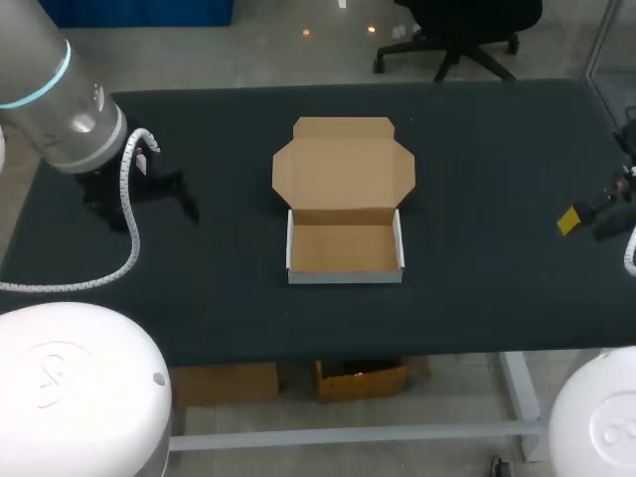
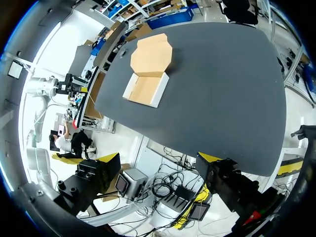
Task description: Assemble the packaging by folding the flat box into shape, placing the metal phone stand inside, and closing the box properly
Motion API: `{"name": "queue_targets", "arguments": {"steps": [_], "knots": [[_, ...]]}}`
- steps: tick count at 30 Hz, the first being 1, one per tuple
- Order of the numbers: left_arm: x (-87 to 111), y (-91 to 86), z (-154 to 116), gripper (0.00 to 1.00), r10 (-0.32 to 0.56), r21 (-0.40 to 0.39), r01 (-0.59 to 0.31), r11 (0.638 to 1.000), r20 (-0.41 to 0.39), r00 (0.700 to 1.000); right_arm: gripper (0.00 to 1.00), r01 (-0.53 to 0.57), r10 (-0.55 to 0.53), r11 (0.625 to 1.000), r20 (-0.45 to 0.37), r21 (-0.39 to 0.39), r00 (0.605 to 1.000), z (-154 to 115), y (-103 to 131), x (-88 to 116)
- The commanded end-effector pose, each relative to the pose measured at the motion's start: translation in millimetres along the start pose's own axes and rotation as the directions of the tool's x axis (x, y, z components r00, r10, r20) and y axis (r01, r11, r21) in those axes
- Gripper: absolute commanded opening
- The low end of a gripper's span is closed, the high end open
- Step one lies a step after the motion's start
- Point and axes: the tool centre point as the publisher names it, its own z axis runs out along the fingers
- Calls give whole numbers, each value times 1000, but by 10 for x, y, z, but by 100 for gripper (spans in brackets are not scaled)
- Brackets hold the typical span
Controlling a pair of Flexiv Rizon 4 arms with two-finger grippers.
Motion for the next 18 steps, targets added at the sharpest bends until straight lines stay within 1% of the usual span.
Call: {"name": "queue_targets", "arguments": {"steps": [1, 5, 11, 12, 18], "knots": [[-20, -215, 171, 100, -31, -69, 32, 997, 15, 999, 100, 0, 0, 1000, 0, 1, 1000, -14, -8, 7], [-106, -312, 289, 100, -74, -108, 77, 991, 27, 997, 100, 0, 0, 1000, 0, 1, 1000, -14, -8, 7], [-217, -455, 426, 100, -132, -139, 139, 980, 59, 989, 100, 0, 0, 1000, 0, 1, 1000, -14, -8, 7], [-226, -466, 445, 100, -139, -143, 149, 978, 76, 987, 100, 0, 0, 1000, 0, 1, 1000, -14, -8, 7], [-226, -466, 445, 100, -139, -143, 149, 978, 76, 987, 100, 0, 0, 1000, 0, 1, 1000, -14, -8, 7]]}}
